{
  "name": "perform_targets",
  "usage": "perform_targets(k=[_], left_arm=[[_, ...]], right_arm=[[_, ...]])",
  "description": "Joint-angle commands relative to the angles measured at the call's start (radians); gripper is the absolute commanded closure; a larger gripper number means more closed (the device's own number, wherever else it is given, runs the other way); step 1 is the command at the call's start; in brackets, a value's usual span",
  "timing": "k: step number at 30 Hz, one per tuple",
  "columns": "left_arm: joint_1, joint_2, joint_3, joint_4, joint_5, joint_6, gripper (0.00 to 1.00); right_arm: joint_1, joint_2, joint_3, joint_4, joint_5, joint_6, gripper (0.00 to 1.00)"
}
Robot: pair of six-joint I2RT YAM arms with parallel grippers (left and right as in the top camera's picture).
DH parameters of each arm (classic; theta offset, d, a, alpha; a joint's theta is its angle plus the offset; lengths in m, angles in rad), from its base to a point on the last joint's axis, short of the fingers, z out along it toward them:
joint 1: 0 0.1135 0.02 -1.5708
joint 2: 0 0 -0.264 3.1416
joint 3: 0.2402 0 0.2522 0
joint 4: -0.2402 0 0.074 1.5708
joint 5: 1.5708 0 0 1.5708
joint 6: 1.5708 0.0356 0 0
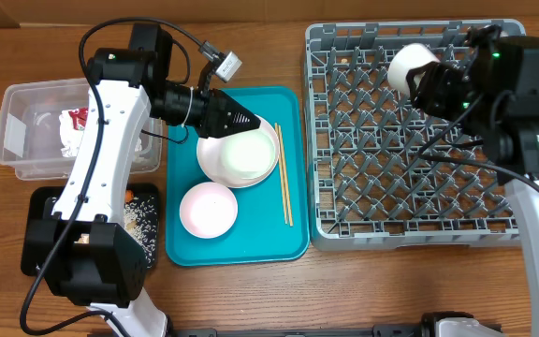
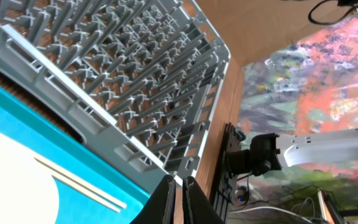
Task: Sort waste into correct bins and load items into the dishwasher
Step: 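Open the left gripper and carry the white cup right over the dish rack, then lower the white cup upside down into the rack and release it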
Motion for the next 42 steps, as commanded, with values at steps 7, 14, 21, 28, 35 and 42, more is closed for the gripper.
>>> perform_targets(k=[7,14,21,28,35,42], left_arm=[[0.003,-0.014,0.011,0.007,-0.085,-0.044,0.91],[0.003,-0.014,0.011,0.009,-0.111,-0.048,0.84],[0.003,-0.014,0.011,0.008,-0.111,-0.048,0.77],[0.003,-0.014,0.011,0.009,-0.112,-0.048,0.75],[0.003,-0.014,0.011,0.007,-0.112,-0.048,0.74],[0.002,-0.014,0.011,0.000,-0.134,-0.049,0.71]], right_arm=[[0.139,0.109,0.016,-0.068,0.212,-0.008,0.83],[0.222,0.176,0.016,-0.148,0.309,-0.034,0.87],[0.239,0.186,0.016,-0.236,0.360,-0.034,0.90],[0.239,0.186,0.014,-0.273,0.348,-0.026,0.91],[0.240,0.187,0.014,-0.283,0.278,-0.026,0.91],[0.240,0.192,0.013,-0.285,0.255,-0.026,0.92]])
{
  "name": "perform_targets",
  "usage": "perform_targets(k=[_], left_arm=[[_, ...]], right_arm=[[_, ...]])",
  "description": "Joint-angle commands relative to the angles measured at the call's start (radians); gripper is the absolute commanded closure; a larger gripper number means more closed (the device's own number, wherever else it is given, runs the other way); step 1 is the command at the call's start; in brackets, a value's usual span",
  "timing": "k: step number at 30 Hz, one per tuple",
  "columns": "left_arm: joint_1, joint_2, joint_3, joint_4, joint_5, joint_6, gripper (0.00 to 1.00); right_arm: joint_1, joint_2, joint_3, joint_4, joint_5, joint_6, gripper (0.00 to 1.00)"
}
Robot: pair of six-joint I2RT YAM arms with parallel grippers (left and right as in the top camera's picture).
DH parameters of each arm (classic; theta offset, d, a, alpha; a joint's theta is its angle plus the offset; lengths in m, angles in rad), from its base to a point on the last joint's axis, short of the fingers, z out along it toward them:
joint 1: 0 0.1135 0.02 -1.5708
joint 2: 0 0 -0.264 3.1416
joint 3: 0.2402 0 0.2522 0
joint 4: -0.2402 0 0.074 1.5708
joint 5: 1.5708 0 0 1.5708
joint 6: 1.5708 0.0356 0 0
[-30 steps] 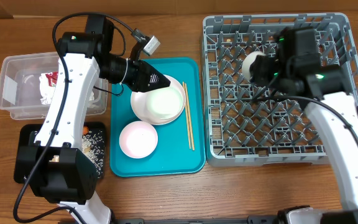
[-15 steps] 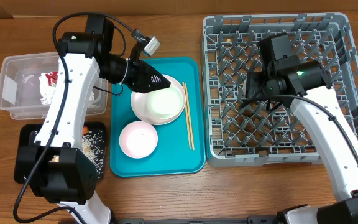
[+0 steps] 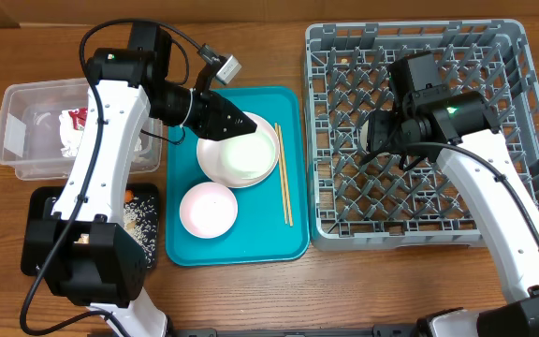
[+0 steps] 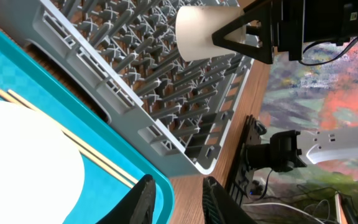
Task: Sort waste into correct bins and load items into the dishwasher
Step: 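Lower the white cup upside down into the rack and release it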
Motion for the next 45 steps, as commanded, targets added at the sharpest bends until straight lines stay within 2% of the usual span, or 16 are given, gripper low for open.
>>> perform_targets(k=[1,26,27,30,32,35,36,41,45], left_arm=[[0.001,-0.014,0.011,-0.004,-0.017,-0.011,0.71],[-0.006,-0.014,0.011,-0.010,-0.040,-0.011,0.67],[-0.006,-0.014,0.011,-0.010,-0.040,-0.011,0.67],[-0.006,-0.014,0.011,-0.010,-0.040,-0.011,0.67],[-0.006,-0.014,0.011,-0.010,-0.042,-0.011,0.66],[-0.006,-0.014,0.011,-0.010,-0.042,-0.011,0.62],[-0.006,-0.014,0.011,-0.010,-0.042,-0.011,0.61],[-0.005,-0.014,0.011,-0.010,-0.047,-0.027,0.58],[0.010,-0.014,0.011,0.010,-0.139,-0.131,0.60]], right_arm=[[0.005,0.006,0.012,0.000,-0.018,0.000,0.92],[0.005,0.154,-0.068,0.003,-0.019,0.000,0.94],[0.005,0.154,-0.068,0.011,-0.019,0.000,0.90],[0.005,0.154,-0.068,0.019,-0.033,0.000,0.39],[0.005,0.154,-0.067,0.024,-0.037,0.000,0.22],[0.005,0.154,-0.066,0.033,-0.038,-0.001,0.02],[0.005,0.154,-0.063,0.033,-0.037,-0.001,0.00],[0.003,0.154,-0.022,0.006,-0.037,-0.001,0.00],[0.004,0.154,0.063,-0.043,-0.063,-0.004,0.00]])
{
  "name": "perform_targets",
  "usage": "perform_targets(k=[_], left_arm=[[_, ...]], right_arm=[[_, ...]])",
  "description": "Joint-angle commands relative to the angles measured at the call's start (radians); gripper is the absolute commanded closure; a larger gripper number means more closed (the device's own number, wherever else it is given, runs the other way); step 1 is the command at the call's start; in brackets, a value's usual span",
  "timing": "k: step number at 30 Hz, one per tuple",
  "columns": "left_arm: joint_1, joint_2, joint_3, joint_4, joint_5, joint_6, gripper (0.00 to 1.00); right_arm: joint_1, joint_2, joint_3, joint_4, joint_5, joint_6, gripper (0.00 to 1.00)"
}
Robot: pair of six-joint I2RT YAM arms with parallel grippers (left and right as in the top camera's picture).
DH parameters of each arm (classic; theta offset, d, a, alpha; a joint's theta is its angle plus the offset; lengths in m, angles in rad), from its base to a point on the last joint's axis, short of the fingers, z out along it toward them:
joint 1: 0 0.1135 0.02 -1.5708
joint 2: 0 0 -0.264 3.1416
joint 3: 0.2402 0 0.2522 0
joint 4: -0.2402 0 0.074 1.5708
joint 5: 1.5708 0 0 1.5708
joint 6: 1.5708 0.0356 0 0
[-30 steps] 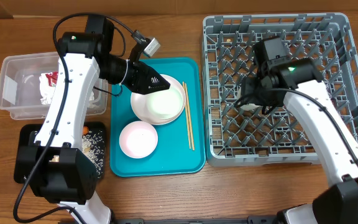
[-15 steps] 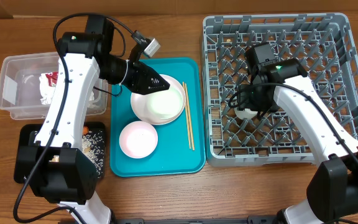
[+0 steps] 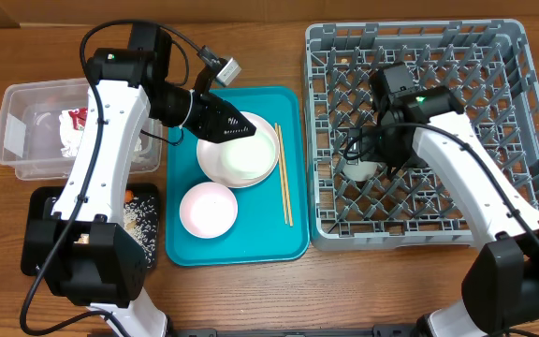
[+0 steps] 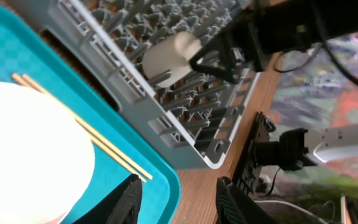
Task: Sort waste into correct bins and load items into the dishwasher
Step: 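Lower the white cup upside down into the rack and release it, then reach the left gripper to the white bowl on the teal tray and grasp its rim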
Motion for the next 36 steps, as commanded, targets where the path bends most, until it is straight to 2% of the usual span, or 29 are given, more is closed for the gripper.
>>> perform_targets(k=[1,5,8,10,17,23,27,36], left_arm=[[0.017,-0.014,0.011,0.019,-0.111,-0.128,0.60],[0.028,-0.014,0.011,0.055,-0.270,-0.280,0.59],[0.027,-0.014,0.011,0.080,-0.471,-0.416,0.56],[0.021,-0.014,0.011,0.082,-0.557,-0.475,0.53],[-0.014,-0.014,-0.054,0.147,-0.712,-0.599,0.53],[-0.058,-0.014,-0.222,0.320,-0.720,-0.657,0.57],[-0.086,-0.014,-0.314,0.434,-0.720,-0.707,0.51],[-0.097,-0.013,-0.455,0.586,-0.720,-0.724,0.50]], right_arm=[[0.004,-0.005,0.117,-0.031,-0.044,-0.003,0.00],[0.005,-0.006,0.219,-0.072,-0.196,-0.003,0.00],[0.005,-0.008,0.241,-0.059,-0.320,-0.003,0.00],[0.005,-0.007,0.238,-0.053,-0.341,-0.003,0.00],[0.005,-0.006,0.211,-0.053,-0.340,-0.003,0.00],[0.005,-0.006,0.204,-0.052,-0.321,-0.003,0.00],[0.005,-0.006,0.204,-0.048,-0.321,-0.003,0.00],[0.005,-0.006,0.201,-0.051,-0.321,-0.003,0.00]])
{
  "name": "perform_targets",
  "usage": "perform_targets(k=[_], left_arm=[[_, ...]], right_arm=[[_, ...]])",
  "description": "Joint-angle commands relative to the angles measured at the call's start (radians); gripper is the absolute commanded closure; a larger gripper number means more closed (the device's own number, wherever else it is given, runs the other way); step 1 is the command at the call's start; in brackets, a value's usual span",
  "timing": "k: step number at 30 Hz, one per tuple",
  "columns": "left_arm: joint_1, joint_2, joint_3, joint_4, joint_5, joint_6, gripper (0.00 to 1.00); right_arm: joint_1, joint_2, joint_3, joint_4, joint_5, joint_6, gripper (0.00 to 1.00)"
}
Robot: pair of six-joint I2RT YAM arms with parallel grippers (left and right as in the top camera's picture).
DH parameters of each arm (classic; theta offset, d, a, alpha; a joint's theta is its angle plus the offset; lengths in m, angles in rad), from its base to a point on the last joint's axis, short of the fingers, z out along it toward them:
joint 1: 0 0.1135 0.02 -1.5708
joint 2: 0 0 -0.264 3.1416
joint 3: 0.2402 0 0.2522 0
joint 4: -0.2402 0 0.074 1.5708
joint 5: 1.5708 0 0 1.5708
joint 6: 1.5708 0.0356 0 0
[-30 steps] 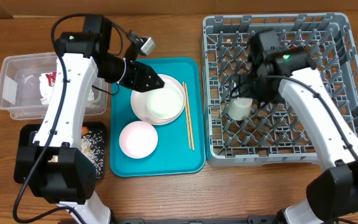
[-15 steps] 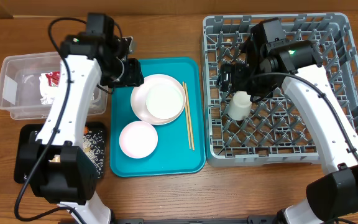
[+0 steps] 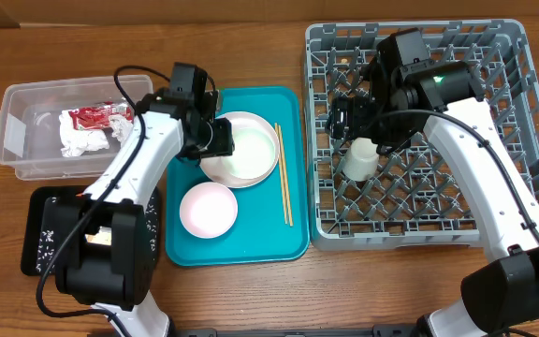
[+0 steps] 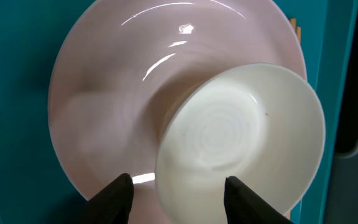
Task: Sort waste into correct bins and load items into the dishwasher
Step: 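Reach the left gripper to the white bowl on the teal tray and grasp its rim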
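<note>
A white cup [image 3: 360, 159] stands among the tines at the left side of the grey dish rack [image 3: 494, 220]. My right gripper [image 3: 347, 118] hovers just above and behind it, apart from it, jaws open. On the teal tray [image 3: 251, 245] a pale bowl [image 4: 241, 140] sits on a pink plate [image 4: 104, 106]. My left gripper [image 4: 179, 200] points straight down over them, open, its fingers [image 4: 114, 200] flanking the bowl's near rim. In the overhead view the left gripper [image 3: 217, 140] covers the plate's left edge. A pink bowl [image 3: 208, 208] and chopsticks [image 3: 284, 187] also lie on the tray.
A clear plastic bin [image 3: 17, 140] at the far left holds a red wrapper and crumpled tissue. A black bin [image 3: 45, 239] with food scraps sits in front of it, partly under the left arm. The rack fills the right side of the wooden table.
The right gripper has let go of the cup, which now stands free in the rack. The left gripper, earlier aimed sideways at the rack, now points down over the plate and bowl.
First the right gripper held the white cup at the rack's back and the left gripper was shut above the plate. The cup then hung over the rack's left half, then sat low among the tines. Now it stands released, and the left gripper is open over the bowl.
</note>
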Motion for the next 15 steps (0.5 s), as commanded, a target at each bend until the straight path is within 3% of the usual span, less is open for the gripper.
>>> perform_targets(k=[1,5,12,13,15], left_arm=[[-0.006,-0.011,-0.048,0.044,-0.013,-0.024,0.51],[-0.006,-0.011,-0.092,0.091,-0.013,-0.032,0.58],[-0.006,-0.011,-0.129,0.116,-0.014,-0.032,0.61],[-0.006,-0.011,-0.129,0.117,-0.014,-0.032,0.65],[-0.005,-0.011,-0.129,0.122,-0.016,-0.032,0.82]], right_arm=[[0.005,-0.008,-0.006,0.000,-0.001,-0.003,0.00],[0.005,-0.008,-0.006,0.000,-0.001,-0.004,0.00],[0.005,-0.008,-0.006,-0.001,-0.001,-0.003,0.00],[0.005,-0.008,-0.006,-0.001,-0.001,-0.003,0.00],[0.005,-0.008,-0.006,-0.001,-0.001,-0.003,0.00]])
